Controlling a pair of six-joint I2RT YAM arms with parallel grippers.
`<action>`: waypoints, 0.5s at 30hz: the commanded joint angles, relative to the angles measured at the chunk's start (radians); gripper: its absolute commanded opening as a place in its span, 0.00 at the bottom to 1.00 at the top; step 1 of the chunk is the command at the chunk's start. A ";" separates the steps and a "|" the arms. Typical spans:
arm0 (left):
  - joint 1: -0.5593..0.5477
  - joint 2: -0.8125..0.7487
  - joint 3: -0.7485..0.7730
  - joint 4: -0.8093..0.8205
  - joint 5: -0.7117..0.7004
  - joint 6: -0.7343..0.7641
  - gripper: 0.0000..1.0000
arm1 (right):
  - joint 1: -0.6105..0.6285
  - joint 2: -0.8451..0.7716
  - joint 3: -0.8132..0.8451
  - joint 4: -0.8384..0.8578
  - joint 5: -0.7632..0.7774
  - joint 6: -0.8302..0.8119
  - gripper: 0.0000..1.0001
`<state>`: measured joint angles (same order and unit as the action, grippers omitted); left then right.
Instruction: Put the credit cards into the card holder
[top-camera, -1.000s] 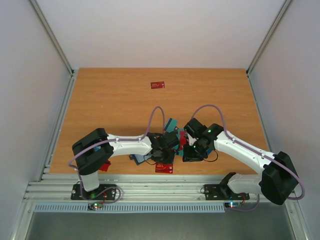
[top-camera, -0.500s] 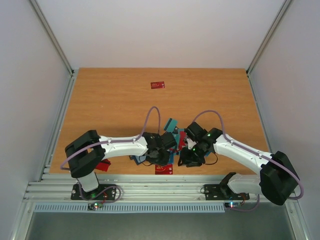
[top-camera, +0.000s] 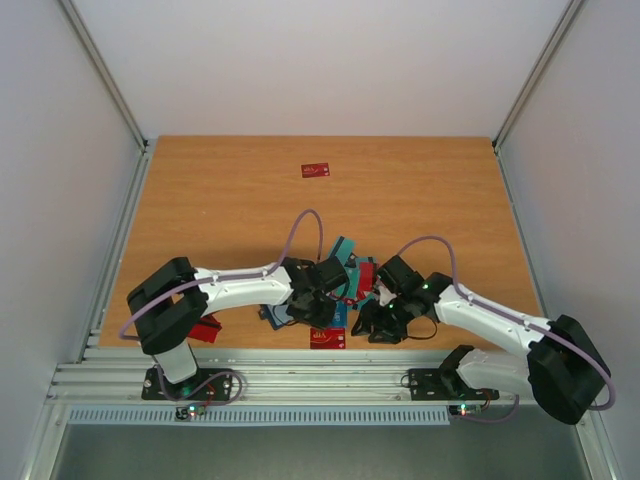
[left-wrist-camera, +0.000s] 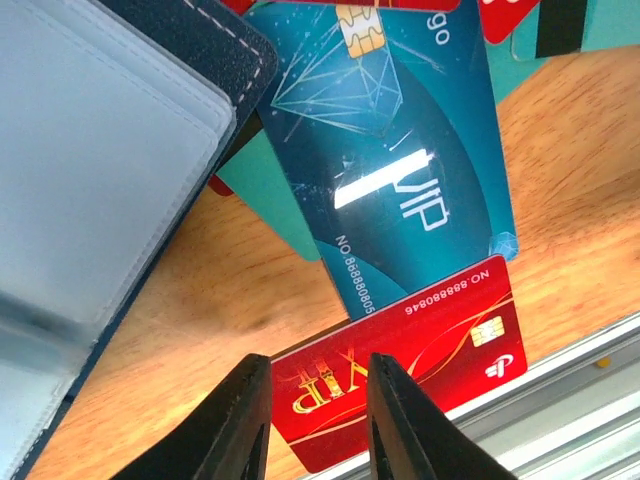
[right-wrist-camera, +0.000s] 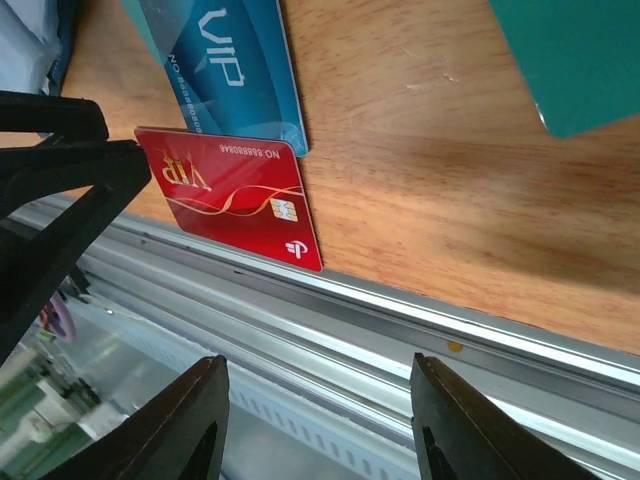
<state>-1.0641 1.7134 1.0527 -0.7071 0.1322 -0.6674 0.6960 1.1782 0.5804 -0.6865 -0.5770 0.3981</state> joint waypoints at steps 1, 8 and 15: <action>0.026 -0.023 -0.022 0.038 0.072 0.110 0.31 | 0.025 -0.078 -0.065 0.076 0.005 0.144 0.52; 0.045 -0.015 -0.072 0.078 0.143 0.137 0.37 | 0.112 -0.103 -0.119 0.156 0.059 0.266 0.55; 0.048 -0.027 -0.158 0.128 0.166 0.113 0.36 | 0.196 -0.035 -0.114 0.240 0.108 0.312 0.57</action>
<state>-1.0187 1.7004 0.9546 -0.6273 0.2661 -0.5556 0.8555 1.1088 0.4625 -0.5186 -0.5163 0.6525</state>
